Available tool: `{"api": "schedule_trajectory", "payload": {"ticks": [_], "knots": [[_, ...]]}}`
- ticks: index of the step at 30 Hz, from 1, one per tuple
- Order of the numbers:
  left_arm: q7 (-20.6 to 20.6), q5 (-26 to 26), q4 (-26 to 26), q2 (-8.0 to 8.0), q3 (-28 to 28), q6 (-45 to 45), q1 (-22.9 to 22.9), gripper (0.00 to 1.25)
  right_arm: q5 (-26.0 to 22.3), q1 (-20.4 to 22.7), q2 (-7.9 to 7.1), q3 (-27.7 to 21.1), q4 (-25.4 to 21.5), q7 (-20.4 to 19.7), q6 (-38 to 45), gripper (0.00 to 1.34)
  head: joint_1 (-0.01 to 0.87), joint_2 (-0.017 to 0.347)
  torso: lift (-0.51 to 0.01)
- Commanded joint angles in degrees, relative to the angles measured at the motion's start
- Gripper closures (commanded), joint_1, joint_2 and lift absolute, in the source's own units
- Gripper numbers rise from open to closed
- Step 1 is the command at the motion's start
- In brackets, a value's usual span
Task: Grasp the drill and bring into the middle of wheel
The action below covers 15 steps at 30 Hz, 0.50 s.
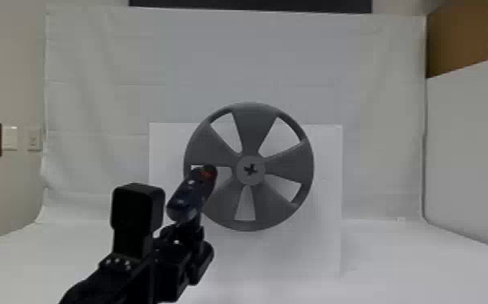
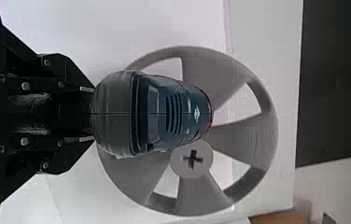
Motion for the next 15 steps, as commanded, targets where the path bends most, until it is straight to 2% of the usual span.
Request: {"api": "schedule_trajectory", "payload": {"ticks": [1, 5, 15], "knots": [[4.44, 3.44, -0.14, 0.00, 0.96, -1.71, 3.46, 1.21, 0.00, -0.08, 0.29, -0.13, 0.00, 0.00, 0.00, 0.26, 0.000, 0.000, -0.406], [7.07, 3.97, 0.30, 0.09, 1.05, -2.06, 4.61, 1.21, 0.00, -0.17, 0.29, 0.05, 0.00, 0.00, 0.00, 0.26, 0.000, 0.000, -0.406], [9.09, 4.50, 2.23, 0.09, 1.49, -2.85, 5.31, 1.21, 0.00, -0.17, 0.37, 0.13, 0.00, 0.00, 0.00, 0.26, 0.000, 0.000, -0.406]]}}
